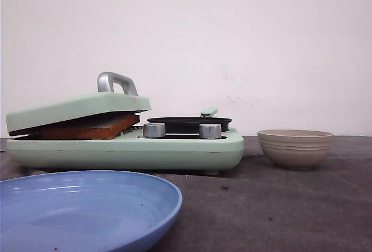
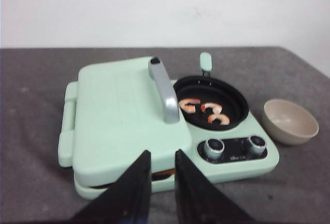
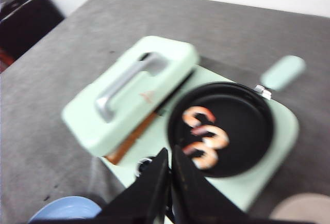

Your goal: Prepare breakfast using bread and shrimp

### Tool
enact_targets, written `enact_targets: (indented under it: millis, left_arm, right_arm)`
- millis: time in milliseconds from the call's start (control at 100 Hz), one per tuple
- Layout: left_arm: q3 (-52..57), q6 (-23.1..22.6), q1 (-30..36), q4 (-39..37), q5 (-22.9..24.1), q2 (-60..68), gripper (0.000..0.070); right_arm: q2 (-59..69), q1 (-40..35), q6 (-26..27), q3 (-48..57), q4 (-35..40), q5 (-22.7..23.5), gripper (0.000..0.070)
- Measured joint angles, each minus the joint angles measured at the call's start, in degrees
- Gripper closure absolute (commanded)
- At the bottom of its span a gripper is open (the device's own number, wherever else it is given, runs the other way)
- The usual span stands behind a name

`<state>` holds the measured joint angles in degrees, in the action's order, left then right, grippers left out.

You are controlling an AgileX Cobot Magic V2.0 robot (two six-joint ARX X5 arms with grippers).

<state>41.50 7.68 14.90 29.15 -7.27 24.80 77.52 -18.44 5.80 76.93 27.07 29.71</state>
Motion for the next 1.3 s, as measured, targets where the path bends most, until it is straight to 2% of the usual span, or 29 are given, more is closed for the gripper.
enact_targets:
  millis: [180, 500, 610, 810, 1040, 1300]
  left_arm:
    - [0.0, 1.6, 0.0, -2.5, 1.2, 0.0, 0.07]
    - [-4.7, 5.8, 0.0, -10.2, 1.4, -0.9, 0.0699]
    - [-7.9, 7.4, 0.1, -11.2, 1.5, -3.2, 0.0699]
    - [-14.0, 9.7, 0.2, -11.2, 3.3, -12.5, 0.0699]
    - [-21.9, 12.5, 0.2, -9.9, 7.8, -22.8, 0.0699]
    - [-22.2, 10.4, 0.2, -2.4, 7.8, -24.5, 0.0699]
  right_arm:
    - [-7.0, -3.1, -0.1, -7.6, -8.1, -4.4, 0.07]
    - [-21.9, -4.8, 0.0, -27.7, -19.8, -6.0, 0.07]
    - [-26.9, -6.4, 0.7, -35.1, -22.6, -8.2, 0.07]
    - [-33.6, -9.5, 3.1, -45.7, -26.6, -11.8, 0.07]
    - [-36.7, -13.1, 4.2, -54.9, -31.2, -15.1, 0.07]
    - [-36.7, -14.6, 4.9, -61.3, -35.3, -17.8, 0.07]
